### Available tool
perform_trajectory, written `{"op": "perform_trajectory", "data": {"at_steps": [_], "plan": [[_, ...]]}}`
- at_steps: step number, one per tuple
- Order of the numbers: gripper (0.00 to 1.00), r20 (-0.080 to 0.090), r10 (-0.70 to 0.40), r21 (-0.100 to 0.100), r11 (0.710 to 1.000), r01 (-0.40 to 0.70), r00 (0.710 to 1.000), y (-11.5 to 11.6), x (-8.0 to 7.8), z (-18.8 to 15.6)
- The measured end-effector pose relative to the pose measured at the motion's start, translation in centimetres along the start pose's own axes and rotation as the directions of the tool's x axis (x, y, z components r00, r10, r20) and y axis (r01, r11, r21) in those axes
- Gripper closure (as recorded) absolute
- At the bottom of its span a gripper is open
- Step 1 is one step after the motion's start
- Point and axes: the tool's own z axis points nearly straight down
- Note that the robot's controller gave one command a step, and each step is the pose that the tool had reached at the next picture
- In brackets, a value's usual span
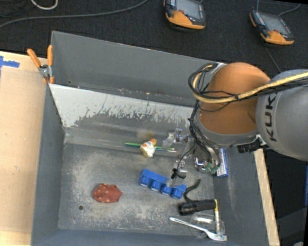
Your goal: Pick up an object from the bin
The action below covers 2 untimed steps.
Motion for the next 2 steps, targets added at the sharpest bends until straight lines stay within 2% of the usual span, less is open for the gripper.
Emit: {"op": "perform_trajectory", "data": {"at_steps": [1,2], "plan": [[0.00,0.000,0.000,0.000,1.000,0.000,1.000,0.0,0.0,0.0],[0.00,0.003,0.048,-0.001,0.999,-0.048,0.999,1.2,-2.4,7.4]]}}
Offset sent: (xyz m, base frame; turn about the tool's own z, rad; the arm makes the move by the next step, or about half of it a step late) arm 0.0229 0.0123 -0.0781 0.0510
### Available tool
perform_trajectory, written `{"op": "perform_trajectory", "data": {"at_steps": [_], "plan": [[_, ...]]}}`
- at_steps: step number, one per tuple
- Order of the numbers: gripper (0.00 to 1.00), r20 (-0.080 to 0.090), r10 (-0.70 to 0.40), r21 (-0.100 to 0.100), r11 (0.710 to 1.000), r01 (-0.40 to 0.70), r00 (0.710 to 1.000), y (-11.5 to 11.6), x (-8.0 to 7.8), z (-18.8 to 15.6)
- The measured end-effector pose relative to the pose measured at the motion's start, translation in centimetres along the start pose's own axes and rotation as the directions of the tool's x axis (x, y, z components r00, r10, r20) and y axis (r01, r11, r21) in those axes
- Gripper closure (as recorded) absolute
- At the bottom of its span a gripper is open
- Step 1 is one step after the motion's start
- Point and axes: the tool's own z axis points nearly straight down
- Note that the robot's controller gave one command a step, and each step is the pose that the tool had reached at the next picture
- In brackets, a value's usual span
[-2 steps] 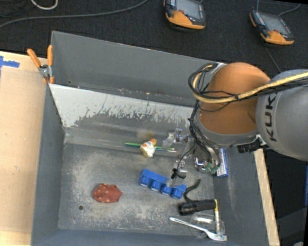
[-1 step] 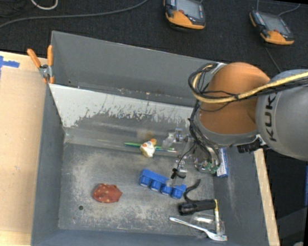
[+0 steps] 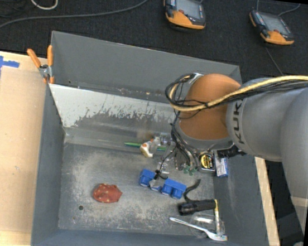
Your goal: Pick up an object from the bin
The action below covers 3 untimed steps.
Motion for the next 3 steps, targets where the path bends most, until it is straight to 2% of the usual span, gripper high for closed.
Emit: {"op": "perform_trajectory", "data": {"at_steps": [1,2,3], "plan": [[1.00,0.016,-0.001,-0.001,1.000,0.001,1.000,-0.4,0.4,3.7],[1.00,0.016,-0.001,-0.001,1.000,0.001,1.000,-0.4,0.4,3.7],[0.00,0.021,-0.075,0.000,0.997,0.075,0.997,-1.4,-1.7,-0.1]]}}
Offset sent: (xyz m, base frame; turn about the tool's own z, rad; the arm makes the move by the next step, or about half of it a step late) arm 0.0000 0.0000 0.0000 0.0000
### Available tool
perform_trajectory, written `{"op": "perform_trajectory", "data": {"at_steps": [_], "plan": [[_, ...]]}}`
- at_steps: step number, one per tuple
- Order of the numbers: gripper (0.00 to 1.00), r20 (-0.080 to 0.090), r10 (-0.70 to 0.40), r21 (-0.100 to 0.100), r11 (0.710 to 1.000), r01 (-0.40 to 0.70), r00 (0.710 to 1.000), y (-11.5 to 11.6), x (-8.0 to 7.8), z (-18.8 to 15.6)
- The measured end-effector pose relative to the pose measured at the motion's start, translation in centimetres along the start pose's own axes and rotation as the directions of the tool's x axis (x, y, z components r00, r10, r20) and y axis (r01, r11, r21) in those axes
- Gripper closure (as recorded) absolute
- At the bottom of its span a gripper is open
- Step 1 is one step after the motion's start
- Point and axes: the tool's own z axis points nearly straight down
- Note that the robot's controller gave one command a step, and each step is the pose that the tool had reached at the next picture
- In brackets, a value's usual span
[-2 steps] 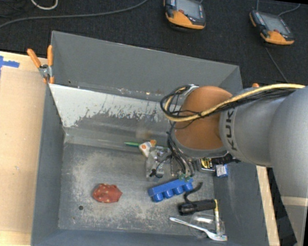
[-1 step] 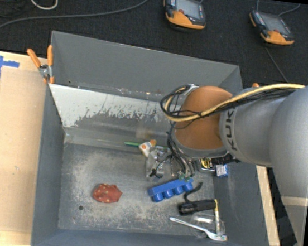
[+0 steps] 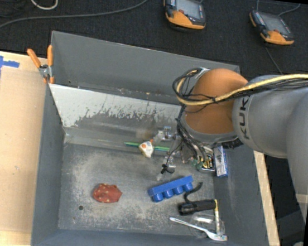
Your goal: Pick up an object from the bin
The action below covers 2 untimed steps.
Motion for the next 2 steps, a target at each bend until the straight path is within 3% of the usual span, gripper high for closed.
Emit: {"op": "perform_trajectory", "data": {"at_steps": [1,2], "plan": [[0.00,-0.002,0.000,0.000,1.000,0.000,1.000,0.0,0.1,0.1],[1.00,-0.003,-0.193,-0.002,0.981,0.193,0.981,-2.7,5.3,-3.4]]}}
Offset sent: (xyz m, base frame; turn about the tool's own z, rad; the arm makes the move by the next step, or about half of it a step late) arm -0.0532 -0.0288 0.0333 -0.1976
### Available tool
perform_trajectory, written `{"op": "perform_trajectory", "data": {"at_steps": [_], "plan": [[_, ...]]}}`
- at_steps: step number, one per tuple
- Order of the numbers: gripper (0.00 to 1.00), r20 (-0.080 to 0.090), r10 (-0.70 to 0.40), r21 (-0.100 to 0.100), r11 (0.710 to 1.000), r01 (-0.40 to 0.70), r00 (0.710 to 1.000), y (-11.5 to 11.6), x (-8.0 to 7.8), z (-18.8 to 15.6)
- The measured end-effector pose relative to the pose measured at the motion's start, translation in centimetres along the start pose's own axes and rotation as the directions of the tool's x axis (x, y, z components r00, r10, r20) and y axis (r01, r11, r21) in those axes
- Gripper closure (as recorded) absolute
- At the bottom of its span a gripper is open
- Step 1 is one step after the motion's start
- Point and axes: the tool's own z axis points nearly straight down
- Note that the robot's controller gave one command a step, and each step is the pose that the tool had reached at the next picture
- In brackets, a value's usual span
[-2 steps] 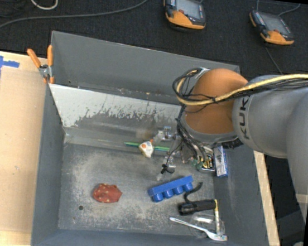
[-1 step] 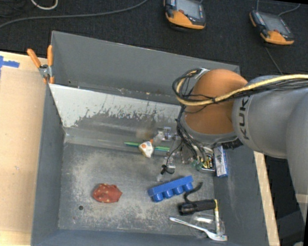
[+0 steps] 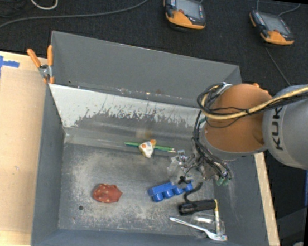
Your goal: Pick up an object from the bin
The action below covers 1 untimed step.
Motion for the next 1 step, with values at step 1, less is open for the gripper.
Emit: {"op": "perform_trajectory", "data": {"at_steps": [1], "plan": [[1.00,0.000,0.001,0.000,1.000,-0.001,1.000,-0.01,0.00,0.00]]}}
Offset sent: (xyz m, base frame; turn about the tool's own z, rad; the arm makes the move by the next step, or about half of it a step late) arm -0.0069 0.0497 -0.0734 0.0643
